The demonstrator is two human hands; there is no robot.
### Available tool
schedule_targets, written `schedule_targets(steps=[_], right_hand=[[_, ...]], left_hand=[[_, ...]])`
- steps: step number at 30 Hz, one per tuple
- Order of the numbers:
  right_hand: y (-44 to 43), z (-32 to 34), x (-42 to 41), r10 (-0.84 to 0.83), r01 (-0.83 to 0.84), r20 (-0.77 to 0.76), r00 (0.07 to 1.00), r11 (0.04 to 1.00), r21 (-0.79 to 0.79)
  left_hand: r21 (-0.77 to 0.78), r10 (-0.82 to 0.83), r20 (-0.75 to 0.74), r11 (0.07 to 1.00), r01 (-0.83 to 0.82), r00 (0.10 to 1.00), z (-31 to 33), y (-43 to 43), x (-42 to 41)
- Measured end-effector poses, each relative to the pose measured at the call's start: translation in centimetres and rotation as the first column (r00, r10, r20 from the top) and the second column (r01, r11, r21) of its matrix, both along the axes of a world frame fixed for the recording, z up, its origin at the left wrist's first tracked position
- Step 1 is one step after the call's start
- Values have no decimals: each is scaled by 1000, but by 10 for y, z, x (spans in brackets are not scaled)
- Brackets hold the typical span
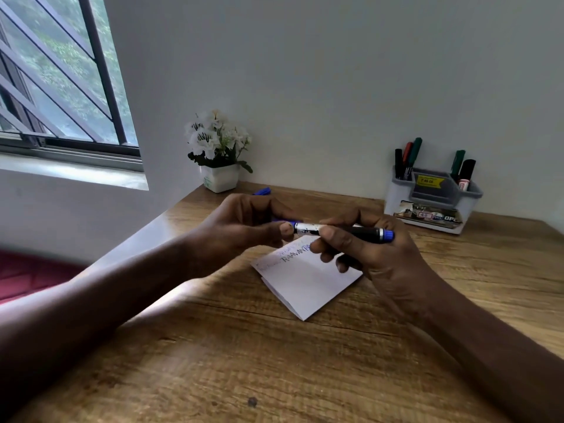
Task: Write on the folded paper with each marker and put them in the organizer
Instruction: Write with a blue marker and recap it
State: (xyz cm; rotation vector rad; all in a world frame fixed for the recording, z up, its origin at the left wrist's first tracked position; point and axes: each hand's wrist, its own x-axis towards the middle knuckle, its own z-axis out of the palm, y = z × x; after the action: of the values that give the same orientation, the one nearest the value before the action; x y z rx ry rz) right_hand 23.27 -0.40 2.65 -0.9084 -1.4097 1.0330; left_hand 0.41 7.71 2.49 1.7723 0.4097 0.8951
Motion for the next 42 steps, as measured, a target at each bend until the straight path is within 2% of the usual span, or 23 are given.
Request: schedule_targets(steps=[5, 11, 13, 16, 18, 20, 22, 26, 30, 35, 37, 42], right_hand=[[-1, 3, -2, 0, 0, 0, 1000, 1000, 29], [-1, 4, -1, -15, 15, -1, 1000, 1000, 8], [-1, 6, 3, 19, -20, -13, 1000, 999, -36], [1, 6, 11, 44, -48, -39, 998, 992, -117], [2, 4, 13, 41, -54, -93, 995, 987, -148], [4, 5, 14, 25, -41, -128, 991, 991, -128], [5, 5, 16, -18, 6, -121, 993, 995, -98], [6, 7, 23, -51, 41, -139, 989, 996, -75], [13, 2, 24, -238, 238, 8, 971, 968, -80], [18, -1, 31, -448, 446, 165, 879, 894, 52], [19, 0, 37, -506, 494, 166, 847, 863, 107], [20, 3, 54, -612, 608, 3, 791, 786, 109]], left_hand=[[-96, -34, 4, 995, 34, 999, -3, 0, 1], [-124, -38, 7, 992, 38, 999, -4, -1, 4], [-56, -1, -21, 998, 0, 1000, -2, -2, 5], [160, 130, -104, 981, -112, 986, 2, -4, 8], [329, 259, -154, 923, -198, 954, 1, -3, 8], [492, 423, -197, 823, -284, 884, -1, 1, 5], [584, 512, -285, 763, -277, 811, -5, 6, -1], [593, 523, -517, 790, -157, 678, -8, 11, -6], [568, 519, -576, 810, -147, 632, -9, 12, -7], [564, 520, -607, 815, -135, 601, -9, 19, -7], [580, 523, -610, 807, -115, 594, -9, 23, -5], [583, 501, -637, 811, -59, 586, -13, 27, -1]])
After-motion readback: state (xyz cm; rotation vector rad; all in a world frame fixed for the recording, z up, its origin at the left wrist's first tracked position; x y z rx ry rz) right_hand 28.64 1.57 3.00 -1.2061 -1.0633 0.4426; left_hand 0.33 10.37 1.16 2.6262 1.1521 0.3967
